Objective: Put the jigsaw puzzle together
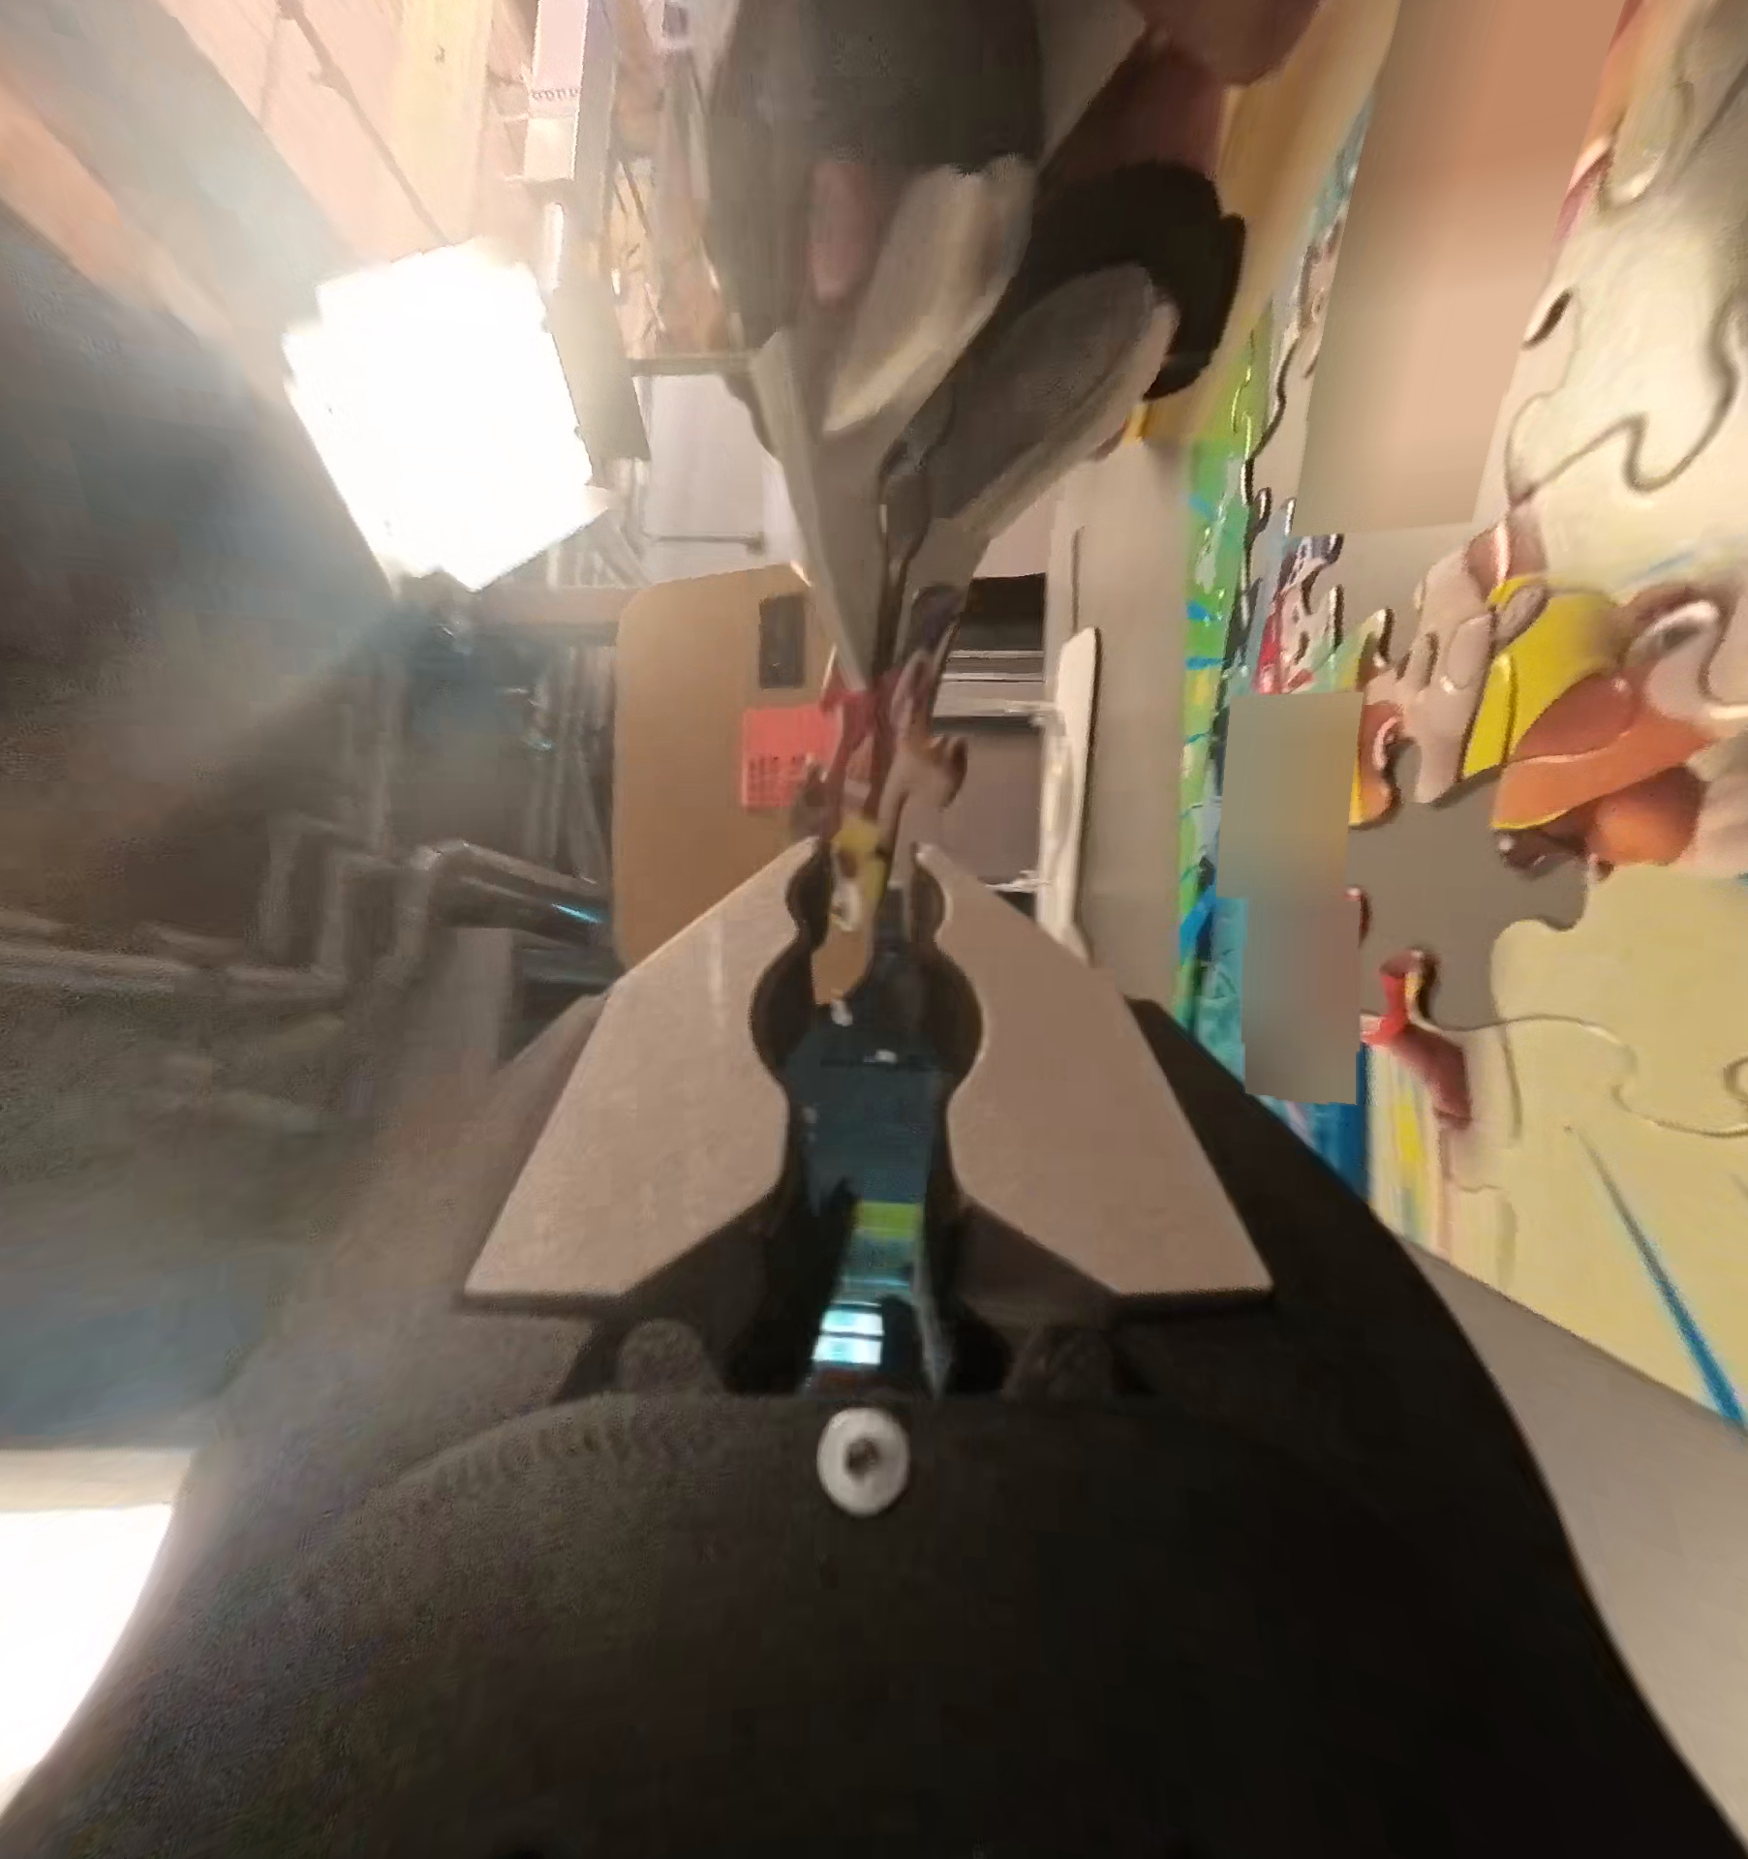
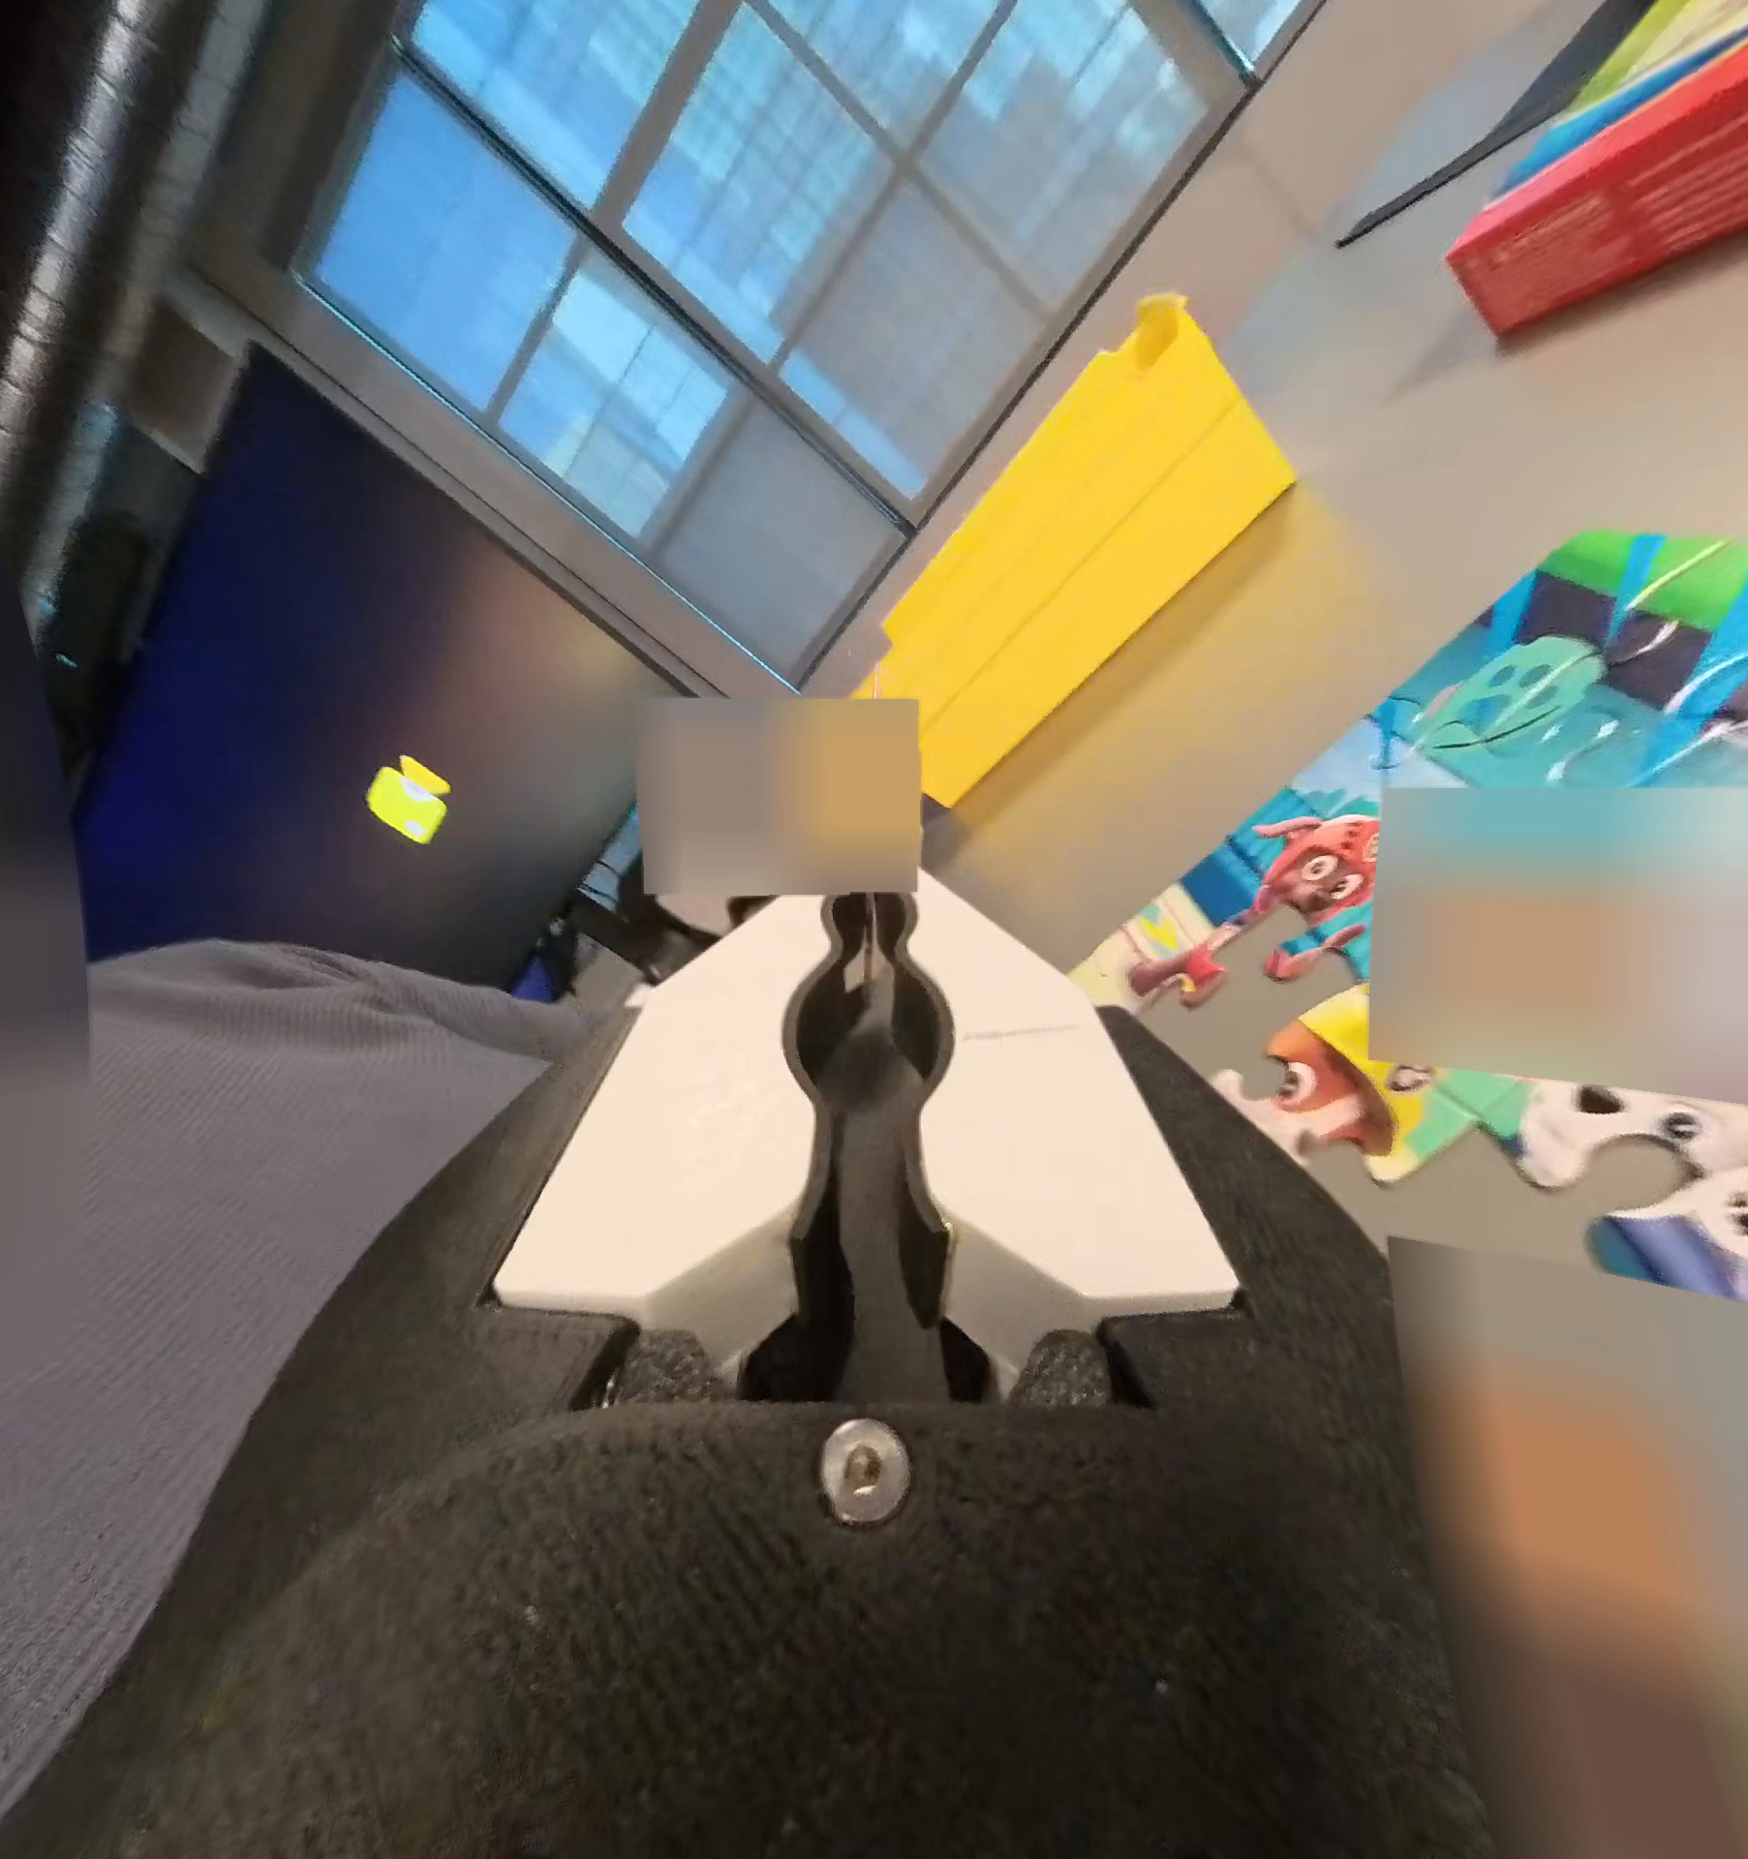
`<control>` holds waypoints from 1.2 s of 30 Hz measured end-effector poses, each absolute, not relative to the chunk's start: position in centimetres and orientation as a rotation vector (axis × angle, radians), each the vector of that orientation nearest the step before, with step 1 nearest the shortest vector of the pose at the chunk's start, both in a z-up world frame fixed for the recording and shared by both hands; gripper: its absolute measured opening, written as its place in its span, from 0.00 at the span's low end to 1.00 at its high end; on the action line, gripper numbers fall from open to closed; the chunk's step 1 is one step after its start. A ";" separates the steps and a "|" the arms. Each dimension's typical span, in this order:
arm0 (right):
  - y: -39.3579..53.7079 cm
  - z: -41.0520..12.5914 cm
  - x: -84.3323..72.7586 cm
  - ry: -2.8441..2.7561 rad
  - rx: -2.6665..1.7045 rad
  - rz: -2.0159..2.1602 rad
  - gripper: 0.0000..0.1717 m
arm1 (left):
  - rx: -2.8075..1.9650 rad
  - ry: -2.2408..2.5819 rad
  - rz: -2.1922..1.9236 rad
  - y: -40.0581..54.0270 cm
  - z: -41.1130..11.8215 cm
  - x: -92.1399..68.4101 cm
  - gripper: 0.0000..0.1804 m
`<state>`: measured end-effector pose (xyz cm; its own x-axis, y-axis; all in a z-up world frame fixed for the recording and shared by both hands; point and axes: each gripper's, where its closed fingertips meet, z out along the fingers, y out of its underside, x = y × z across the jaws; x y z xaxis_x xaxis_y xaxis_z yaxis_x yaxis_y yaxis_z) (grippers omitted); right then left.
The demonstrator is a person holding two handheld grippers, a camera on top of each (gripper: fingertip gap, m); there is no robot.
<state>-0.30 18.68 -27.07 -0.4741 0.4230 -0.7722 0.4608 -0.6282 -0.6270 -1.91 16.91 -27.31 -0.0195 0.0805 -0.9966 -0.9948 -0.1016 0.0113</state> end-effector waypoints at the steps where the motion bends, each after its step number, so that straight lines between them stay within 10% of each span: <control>1: 19.1 -27.2 -0.2 1.398 1.608 -2.293 0.00 | -1.285 1.066 1.255 16.7 -27.6 -2.4 0.13; 8: 19.7 -28.1 0.8 1.779 1.545 -1.927 0.00 | -1.673 0.623 0.251 14.5 -27.9 -3.9 0.26; 18: 16.5 -28.6 0.2 2.102 1.288 -1.582 0.00 | -1.761 0.117 -0.875 13.9 -26.7 -1.9 0.14; 31: 16.6 -27.5 -1.1 2.059 1.307 -1.631 0.01 | -1.816 0.088 -0.953 13.5 -28.5 -1.5 0.00; 36: 20.2 -24.6 -4.3 1.989 1.530 -2.109 0.17 | -1.607 -0.117 -1.026 13.8 -26.6 -3.3 0.00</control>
